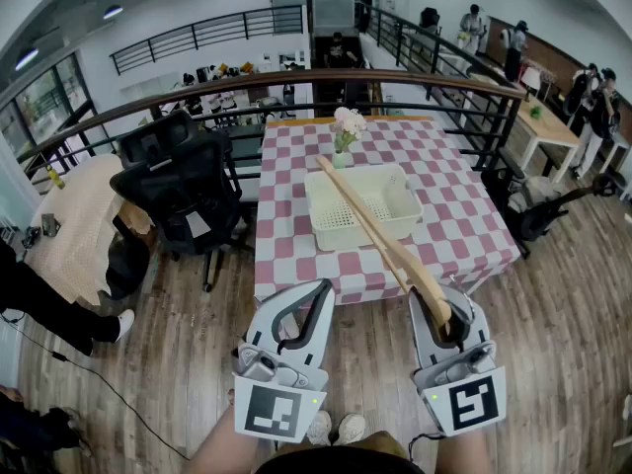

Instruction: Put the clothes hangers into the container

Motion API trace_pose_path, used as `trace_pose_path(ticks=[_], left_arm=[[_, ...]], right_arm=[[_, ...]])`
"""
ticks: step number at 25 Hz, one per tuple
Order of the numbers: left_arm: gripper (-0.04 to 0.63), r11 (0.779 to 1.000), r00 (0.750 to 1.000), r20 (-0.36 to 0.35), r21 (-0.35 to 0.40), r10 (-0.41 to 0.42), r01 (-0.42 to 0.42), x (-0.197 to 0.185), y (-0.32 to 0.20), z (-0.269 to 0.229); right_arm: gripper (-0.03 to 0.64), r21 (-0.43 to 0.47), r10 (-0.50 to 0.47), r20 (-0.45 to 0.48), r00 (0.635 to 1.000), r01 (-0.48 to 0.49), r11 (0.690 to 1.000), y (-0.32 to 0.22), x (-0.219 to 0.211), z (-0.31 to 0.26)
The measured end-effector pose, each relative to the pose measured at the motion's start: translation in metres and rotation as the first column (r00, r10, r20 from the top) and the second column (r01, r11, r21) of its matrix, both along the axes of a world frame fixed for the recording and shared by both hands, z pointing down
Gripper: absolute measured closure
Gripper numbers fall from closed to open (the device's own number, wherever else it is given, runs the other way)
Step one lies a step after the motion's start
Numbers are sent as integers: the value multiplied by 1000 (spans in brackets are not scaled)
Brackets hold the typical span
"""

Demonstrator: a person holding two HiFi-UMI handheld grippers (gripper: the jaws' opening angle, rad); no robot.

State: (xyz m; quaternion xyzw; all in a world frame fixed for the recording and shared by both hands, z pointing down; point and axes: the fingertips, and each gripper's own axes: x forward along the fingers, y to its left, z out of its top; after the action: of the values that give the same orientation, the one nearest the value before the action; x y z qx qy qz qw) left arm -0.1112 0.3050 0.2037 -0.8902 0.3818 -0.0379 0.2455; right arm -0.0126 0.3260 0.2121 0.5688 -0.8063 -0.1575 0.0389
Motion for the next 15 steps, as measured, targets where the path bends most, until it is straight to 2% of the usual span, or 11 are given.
trace_pose_path(ticks=[15], left_arm=[[586, 1000, 1000, 13, -5, -3, 3, 18, 16, 2]], right_arm=[[561, -5, -21, 25, 999, 21, 1000, 16, 21, 5]])
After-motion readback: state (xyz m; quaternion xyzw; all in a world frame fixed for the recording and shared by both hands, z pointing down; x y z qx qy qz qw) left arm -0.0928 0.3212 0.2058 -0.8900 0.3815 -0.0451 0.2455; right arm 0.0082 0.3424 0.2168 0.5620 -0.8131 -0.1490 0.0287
